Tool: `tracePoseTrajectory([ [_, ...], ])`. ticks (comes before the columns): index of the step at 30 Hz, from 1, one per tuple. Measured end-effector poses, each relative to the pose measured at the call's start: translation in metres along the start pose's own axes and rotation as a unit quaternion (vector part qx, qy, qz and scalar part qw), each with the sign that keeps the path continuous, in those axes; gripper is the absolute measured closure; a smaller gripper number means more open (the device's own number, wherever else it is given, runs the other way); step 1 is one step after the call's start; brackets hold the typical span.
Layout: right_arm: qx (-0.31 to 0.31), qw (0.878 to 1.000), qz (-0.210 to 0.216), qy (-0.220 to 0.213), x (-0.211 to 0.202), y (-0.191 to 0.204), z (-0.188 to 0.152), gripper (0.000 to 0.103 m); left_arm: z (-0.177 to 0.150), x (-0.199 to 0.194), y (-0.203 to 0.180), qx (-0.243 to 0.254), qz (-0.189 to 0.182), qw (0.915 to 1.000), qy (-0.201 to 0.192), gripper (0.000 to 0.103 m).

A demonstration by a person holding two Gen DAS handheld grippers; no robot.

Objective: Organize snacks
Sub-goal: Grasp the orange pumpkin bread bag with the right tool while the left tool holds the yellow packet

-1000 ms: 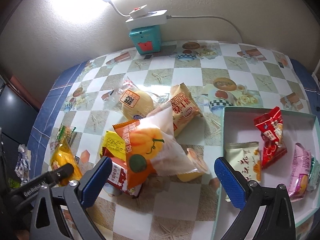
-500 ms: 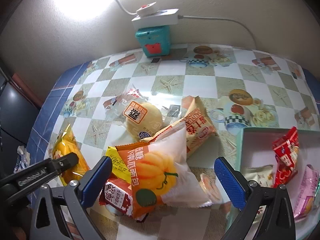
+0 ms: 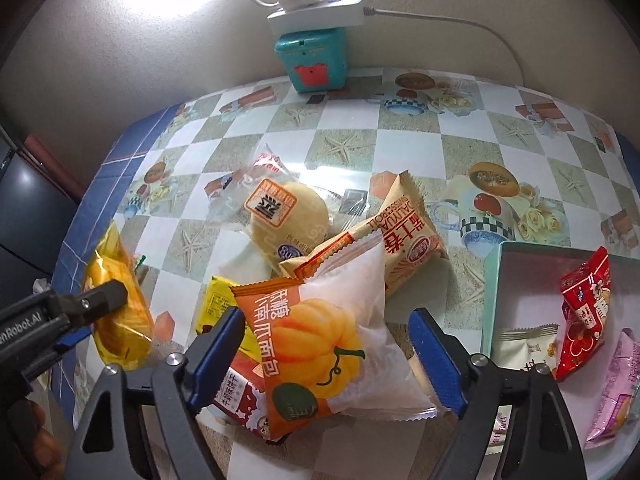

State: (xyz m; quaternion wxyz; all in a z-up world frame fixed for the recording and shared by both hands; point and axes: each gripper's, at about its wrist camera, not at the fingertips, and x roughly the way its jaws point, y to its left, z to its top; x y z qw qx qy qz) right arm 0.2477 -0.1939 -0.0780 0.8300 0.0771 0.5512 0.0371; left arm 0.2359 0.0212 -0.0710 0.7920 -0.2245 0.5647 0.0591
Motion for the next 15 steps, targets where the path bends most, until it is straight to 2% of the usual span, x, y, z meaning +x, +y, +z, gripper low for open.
tracePoseTrajectory([
  [2,-0.003,1.0,0.003,0.0,-0.0007,0.0011,-0.0006,0.026,0.0,-0.0013,0.0001,0.001,-0.002,1.0,-0.002,0.058],
  [15,0.006,1.0,0.014,0.007,-0.0031,-0.0043,-0.0017,0.037,-0.0028,0.0067,0.0002,-0.004,-0.005,0.9999,0.01,0.058],
])
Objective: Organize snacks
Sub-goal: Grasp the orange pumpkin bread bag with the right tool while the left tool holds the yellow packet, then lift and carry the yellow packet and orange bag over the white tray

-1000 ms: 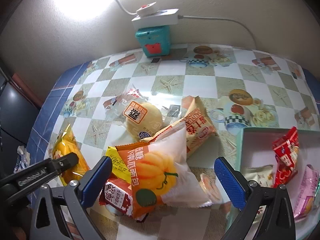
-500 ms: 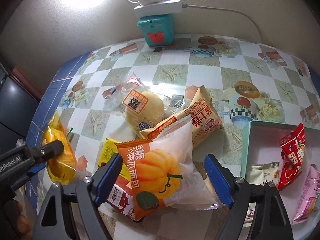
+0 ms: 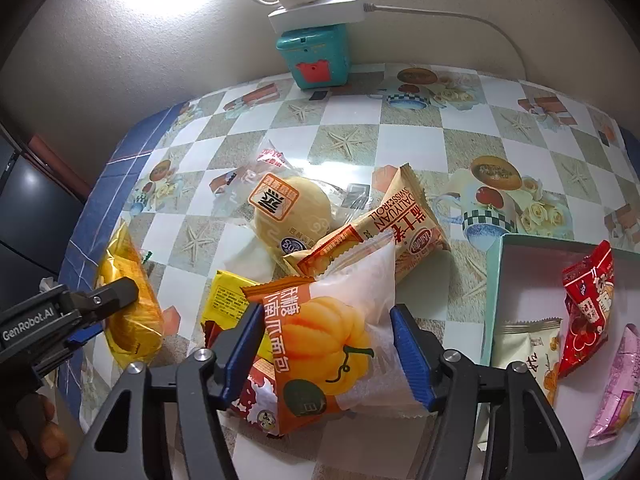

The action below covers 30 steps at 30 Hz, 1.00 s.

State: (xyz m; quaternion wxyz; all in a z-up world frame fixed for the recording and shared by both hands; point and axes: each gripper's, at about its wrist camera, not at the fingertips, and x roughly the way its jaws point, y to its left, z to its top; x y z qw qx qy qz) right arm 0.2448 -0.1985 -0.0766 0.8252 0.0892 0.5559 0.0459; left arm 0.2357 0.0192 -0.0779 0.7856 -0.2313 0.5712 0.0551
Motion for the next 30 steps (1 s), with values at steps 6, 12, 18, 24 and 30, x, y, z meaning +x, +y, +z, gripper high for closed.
tracePoseTrajectory([
  [6,0.012,1.0,0.007,0.0,-0.004,-0.006,0.001,0.041,0.0,-0.001,0.0,0.001,-0.002,1.0,-0.003,0.058],
  [12,0.02,1.0,0.012,-0.002,-0.011,-0.012,0.002,0.043,0.0,-0.005,0.001,0.001,-0.004,1.0,-0.005,0.058],
  [18,0.034,0.999,0.034,-0.025,-0.032,-0.018,0.008,0.044,0.0,-0.013,-0.001,0.005,-0.006,0.9999,-0.015,0.058],
  [24,0.04,0.998,0.035,-0.041,-0.051,-0.02,0.012,0.044,0.0,-0.019,-0.004,0.008,-0.01,0.9997,-0.02,0.058],
  [30,0.051,0.998,0.027,-0.038,-0.057,-0.027,0.012,0.044,0.0,-0.027,-0.01,0.013,-0.014,0.9994,-0.027,0.058],
])
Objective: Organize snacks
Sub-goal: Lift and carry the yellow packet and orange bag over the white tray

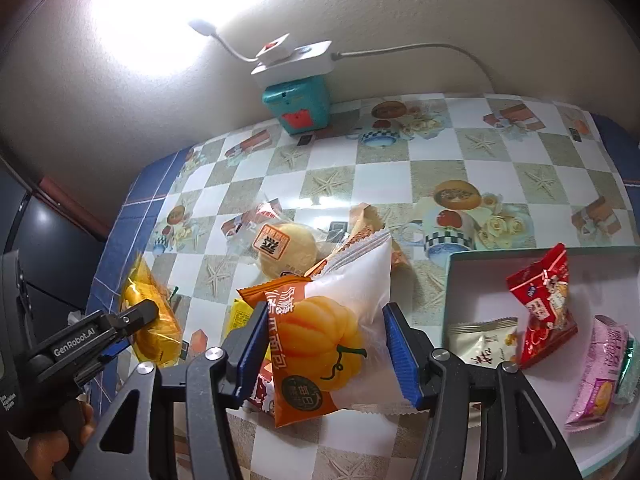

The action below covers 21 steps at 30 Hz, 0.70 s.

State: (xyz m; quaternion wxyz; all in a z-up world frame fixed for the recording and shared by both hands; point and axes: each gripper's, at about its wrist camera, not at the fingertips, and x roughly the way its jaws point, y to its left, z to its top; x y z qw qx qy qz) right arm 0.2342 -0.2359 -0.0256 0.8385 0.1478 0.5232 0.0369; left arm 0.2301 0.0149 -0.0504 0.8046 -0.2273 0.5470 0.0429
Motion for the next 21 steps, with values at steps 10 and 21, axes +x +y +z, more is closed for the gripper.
tracePoseTrajectory([
  [10,0.038,0.999,-0.003,-0.035,-0.036,-0.034,0.007,0.044,-0.01,-0.011,-0.033,0.035,-0.012,0.9992,-0.012,0.058],
  [21,0.14,0.986,-0.044,-0.072,-0.078,-0.127,0.004,0.044,-0.036,-0.019,-0.094,0.103,-0.033,0.994,-0.016,0.058],
])
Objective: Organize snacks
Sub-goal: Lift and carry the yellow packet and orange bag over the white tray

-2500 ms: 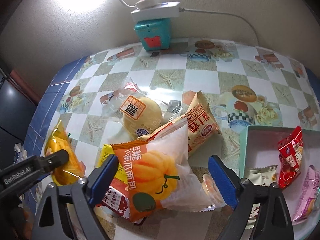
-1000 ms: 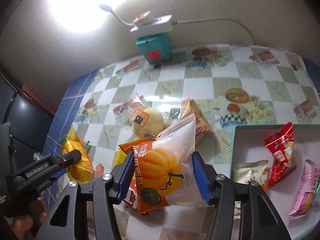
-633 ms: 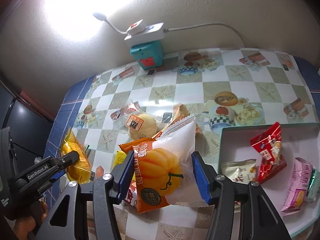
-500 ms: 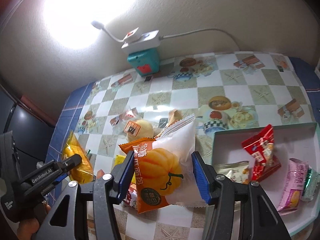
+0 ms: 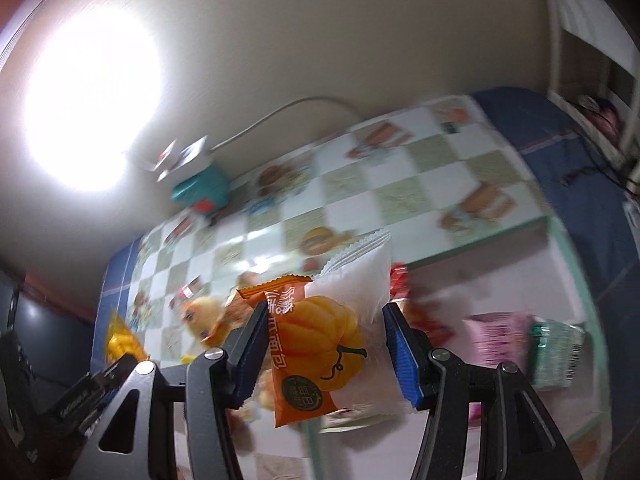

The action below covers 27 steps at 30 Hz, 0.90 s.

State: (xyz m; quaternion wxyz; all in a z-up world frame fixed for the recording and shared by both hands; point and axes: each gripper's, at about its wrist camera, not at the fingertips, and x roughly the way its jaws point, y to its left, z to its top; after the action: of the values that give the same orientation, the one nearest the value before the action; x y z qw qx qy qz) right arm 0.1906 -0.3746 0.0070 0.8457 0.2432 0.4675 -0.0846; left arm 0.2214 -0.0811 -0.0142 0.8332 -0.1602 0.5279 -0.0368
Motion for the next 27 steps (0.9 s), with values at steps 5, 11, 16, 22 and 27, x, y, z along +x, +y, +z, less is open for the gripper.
tracePoseTrajectory([
  [5,0.042,0.999,-0.027,-0.02,-0.014,-0.045,0.009,0.044,-0.011,0.003,-0.036,0.04,-0.012,0.9991,0.007,0.058],
  [11,0.086,0.993,-0.075,-0.035,-0.021,-0.091,0.011,0.044,-0.03,0.007,-0.088,0.107,-0.024,0.9939,0.014,0.058],
  [16,0.11,0.987,-0.105,-0.051,-0.025,-0.118,0.012,0.044,-0.053,0.016,-0.135,0.172,-0.04,0.9838,0.03,0.058],
  [22,0.128,0.98,-0.128,-0.077,-0.023,-0.139,0.014,0.044,-0.08,0.033,-0.173,0.228,-0.055,0.9701,0.064,0.058],
  [27,0.131,0.98,-0.128,-0.077,-0.014,-0.146,0.014,0.044,-0.099,0.05,-0.196,0.264,-0.057,0.9584,0.092,0.058],
])
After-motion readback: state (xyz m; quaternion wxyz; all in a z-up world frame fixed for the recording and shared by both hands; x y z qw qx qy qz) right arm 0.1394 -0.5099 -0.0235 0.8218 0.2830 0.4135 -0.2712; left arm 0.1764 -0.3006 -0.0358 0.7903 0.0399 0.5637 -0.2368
